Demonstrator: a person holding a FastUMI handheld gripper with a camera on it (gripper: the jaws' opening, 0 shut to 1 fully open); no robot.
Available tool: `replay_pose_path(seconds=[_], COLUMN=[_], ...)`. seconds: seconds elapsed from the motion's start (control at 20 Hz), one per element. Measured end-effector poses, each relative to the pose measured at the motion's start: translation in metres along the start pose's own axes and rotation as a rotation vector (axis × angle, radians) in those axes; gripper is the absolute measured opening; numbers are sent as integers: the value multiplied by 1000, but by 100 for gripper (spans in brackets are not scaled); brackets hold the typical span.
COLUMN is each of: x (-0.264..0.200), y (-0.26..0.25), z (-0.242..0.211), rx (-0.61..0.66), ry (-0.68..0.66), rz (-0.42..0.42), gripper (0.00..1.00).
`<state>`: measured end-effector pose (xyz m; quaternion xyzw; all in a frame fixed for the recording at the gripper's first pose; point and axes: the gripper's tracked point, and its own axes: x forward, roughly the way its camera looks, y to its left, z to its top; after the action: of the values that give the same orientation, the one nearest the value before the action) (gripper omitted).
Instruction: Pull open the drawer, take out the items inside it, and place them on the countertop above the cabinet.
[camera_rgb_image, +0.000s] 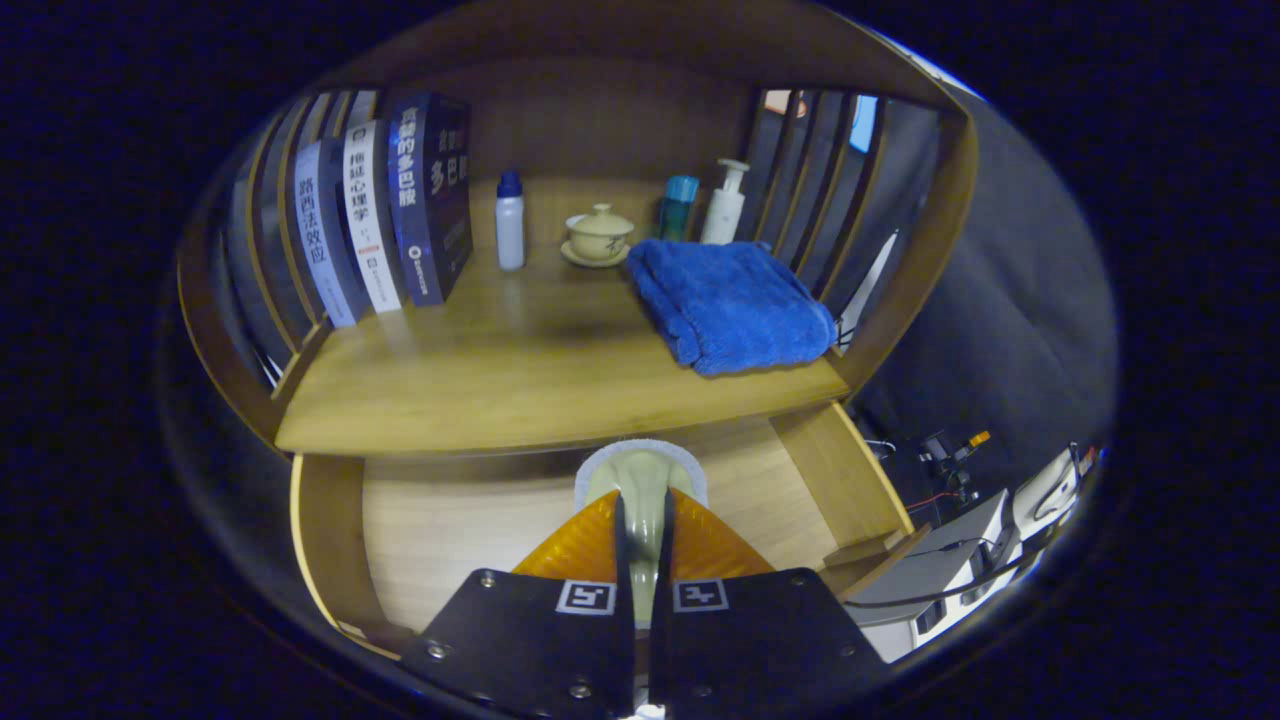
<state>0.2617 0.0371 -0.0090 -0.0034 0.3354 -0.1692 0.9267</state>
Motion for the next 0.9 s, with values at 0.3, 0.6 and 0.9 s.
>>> replay_pose_path(seconds=[0.3,0.6,0.9], x=[12,64,73], y=[41,71,75], z=[59,92,103], rx=[24,-13,-24], ry=[-140,-182,-244], rz=[151,241,279], gripper=[6,7,42])
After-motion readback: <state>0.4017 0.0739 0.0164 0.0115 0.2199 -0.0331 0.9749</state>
